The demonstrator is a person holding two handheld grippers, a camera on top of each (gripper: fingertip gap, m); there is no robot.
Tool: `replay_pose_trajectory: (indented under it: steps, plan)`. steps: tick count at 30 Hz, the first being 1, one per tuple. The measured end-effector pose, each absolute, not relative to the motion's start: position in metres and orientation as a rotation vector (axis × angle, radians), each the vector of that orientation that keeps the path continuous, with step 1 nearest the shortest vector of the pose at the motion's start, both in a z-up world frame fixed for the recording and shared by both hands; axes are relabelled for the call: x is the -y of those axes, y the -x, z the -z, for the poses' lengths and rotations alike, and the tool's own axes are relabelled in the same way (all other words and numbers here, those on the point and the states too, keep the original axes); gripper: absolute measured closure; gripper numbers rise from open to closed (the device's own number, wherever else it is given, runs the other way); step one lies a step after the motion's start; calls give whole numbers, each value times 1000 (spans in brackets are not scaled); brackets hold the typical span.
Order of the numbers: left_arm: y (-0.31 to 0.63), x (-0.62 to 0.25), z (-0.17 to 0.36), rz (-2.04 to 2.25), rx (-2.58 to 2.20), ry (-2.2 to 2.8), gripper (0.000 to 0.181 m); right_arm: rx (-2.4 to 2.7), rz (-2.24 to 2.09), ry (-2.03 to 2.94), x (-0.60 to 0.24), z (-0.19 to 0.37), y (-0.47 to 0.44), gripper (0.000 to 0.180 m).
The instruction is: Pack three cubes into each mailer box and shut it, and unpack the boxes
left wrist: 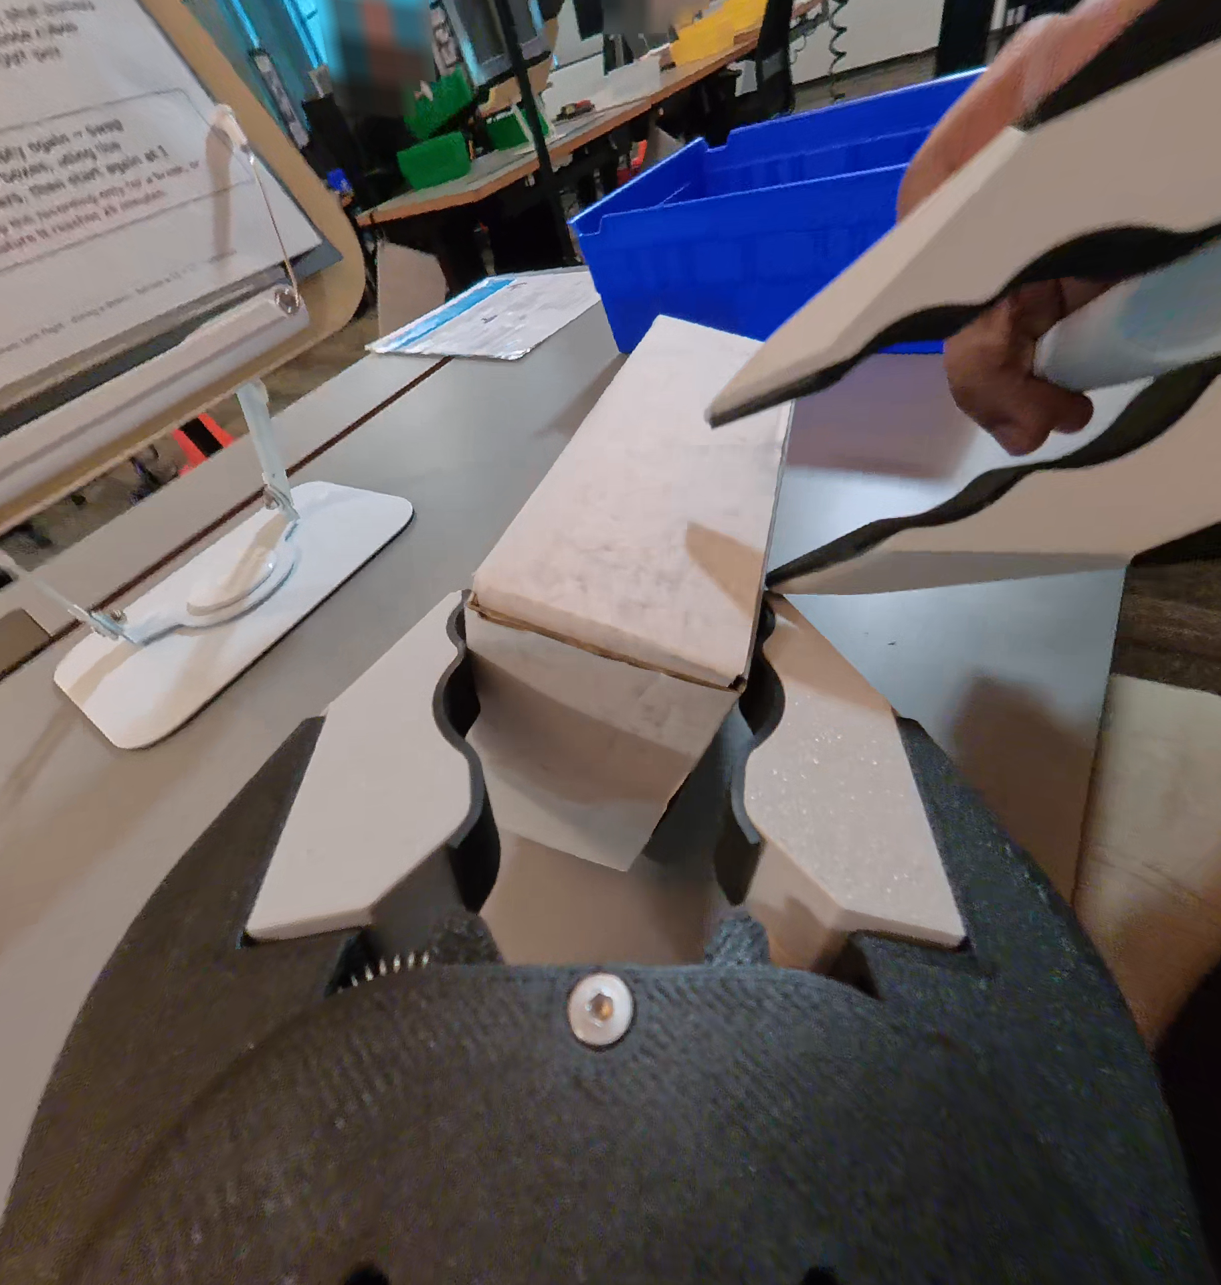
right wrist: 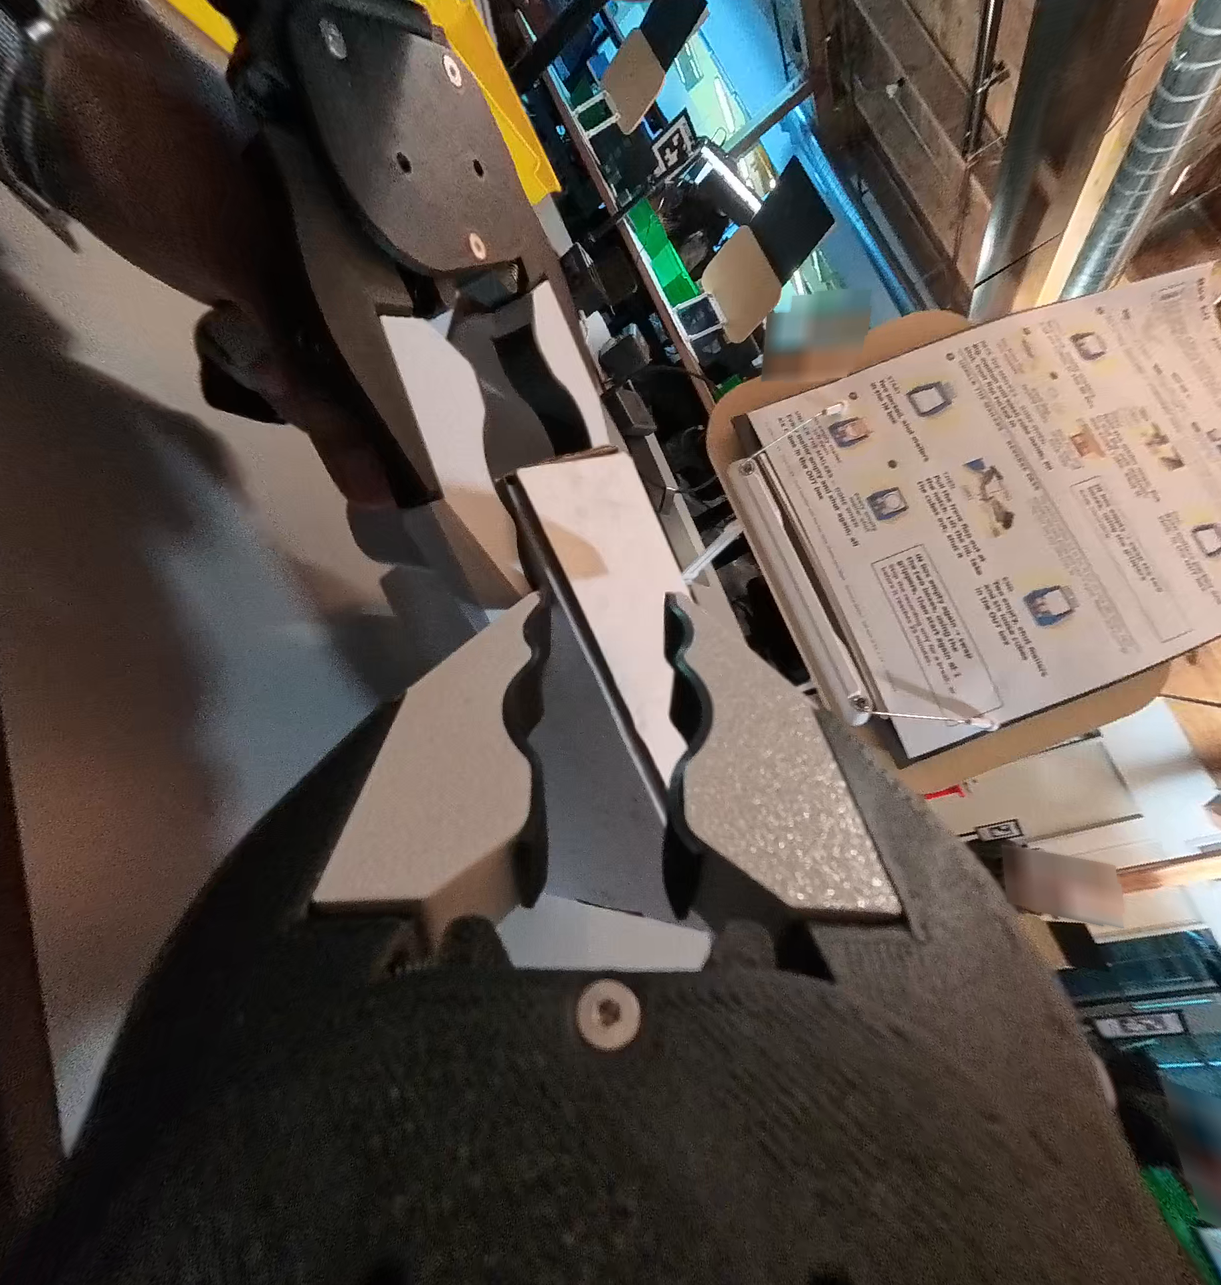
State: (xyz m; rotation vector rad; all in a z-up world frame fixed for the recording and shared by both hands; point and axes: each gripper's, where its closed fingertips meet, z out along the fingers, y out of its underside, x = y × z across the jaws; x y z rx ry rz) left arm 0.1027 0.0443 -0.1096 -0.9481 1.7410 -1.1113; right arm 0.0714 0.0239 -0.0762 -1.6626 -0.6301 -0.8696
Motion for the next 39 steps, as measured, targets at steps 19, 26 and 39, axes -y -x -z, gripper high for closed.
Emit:
replay_pose_trajectory:
  steps: [19, 26, 39]
  plan:
    - [-92, -66, 102, 1133, -1581, 1170, 107, -136, -29, 1863, -4, 107, -70, 143]
    - [-90, -100, 104, 1135, -1531, 1186, 107, -559, -1206, 1744, 0, 121, -57, 145]
    - [-91, -83, 115, 1126, -1643, 1081, 106, -143, -515, 1855, 8, 67, -95, 134]
